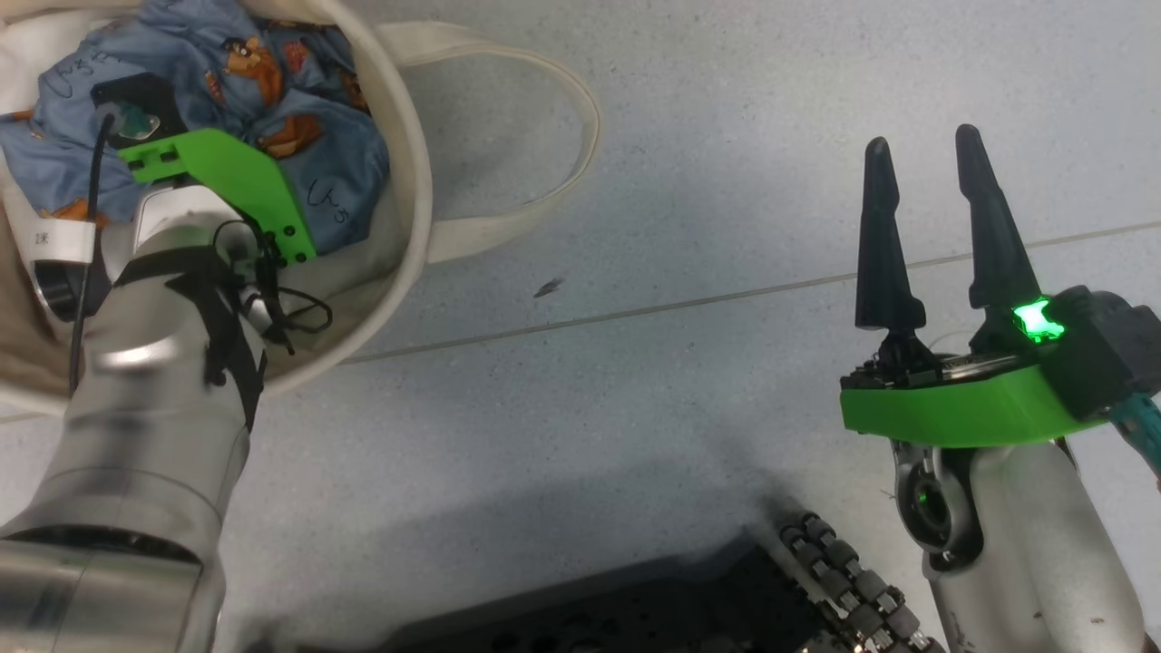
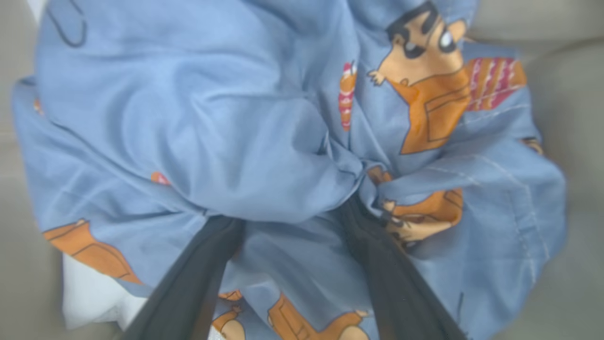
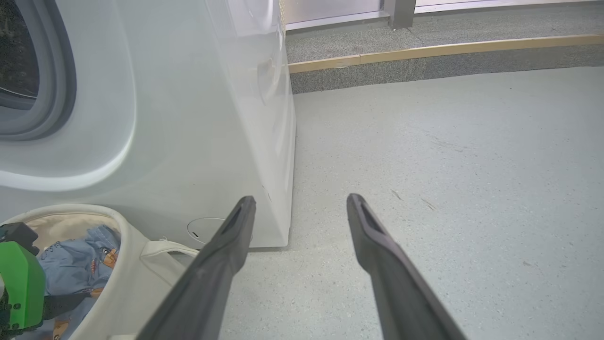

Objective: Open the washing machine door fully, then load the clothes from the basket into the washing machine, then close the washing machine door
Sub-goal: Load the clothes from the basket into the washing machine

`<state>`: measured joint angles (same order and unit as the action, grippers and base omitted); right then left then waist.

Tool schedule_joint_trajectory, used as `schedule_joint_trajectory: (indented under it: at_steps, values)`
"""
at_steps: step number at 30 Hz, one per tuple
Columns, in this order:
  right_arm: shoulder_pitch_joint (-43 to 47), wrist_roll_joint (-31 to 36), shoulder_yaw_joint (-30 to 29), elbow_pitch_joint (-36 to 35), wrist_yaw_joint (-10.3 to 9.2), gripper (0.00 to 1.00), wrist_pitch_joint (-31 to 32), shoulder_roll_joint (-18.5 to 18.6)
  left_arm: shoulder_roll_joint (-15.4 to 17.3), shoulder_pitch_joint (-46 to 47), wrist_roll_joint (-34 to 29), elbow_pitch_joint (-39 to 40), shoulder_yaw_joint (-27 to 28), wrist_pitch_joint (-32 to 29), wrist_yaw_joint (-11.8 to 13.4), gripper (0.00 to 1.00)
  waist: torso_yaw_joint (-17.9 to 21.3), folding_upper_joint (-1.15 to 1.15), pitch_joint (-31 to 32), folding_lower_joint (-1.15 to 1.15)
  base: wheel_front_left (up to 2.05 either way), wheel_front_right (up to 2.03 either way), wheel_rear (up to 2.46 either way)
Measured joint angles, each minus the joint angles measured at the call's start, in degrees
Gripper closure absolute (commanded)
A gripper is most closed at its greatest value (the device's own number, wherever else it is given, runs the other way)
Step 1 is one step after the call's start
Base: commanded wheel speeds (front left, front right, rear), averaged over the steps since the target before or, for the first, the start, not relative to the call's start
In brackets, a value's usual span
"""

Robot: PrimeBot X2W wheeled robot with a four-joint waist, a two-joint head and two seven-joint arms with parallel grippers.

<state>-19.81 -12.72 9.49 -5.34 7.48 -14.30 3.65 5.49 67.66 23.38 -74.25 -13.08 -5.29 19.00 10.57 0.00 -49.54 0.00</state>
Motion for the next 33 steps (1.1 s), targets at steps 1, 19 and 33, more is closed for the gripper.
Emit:
schedule_joint_trajectory:
  at_steps: [1,19,33]
  values:
    - [0.0,0.0,-0.1,0.0,0.0,0.0,0.0,0.0,-0.1,0.1,0.0,0.0,-0.3,-0.4,0.0,0.0,0.0,0.0,-0.2,0.0,0.0,0.0,0.0]
    - [-1.0,0.0,0.1,1.2,0.01,0.0,0.0,-0.1,-0.5,-7.6,5.6,3.1,4.1,19.6,-10.5,1.0,-1.8,0.0,6.4,0.0,0.0,0.0,0.0]
    - [5.1,-0.8,0.2,3.6,0.01,0.0,0.0,-0.1,-2.9,-40.2,-8.8,49.9,15.8,19.6,-13.5,1.0,-5.5,0.0,23.4,-0.03,0.0,0.0,0.0]
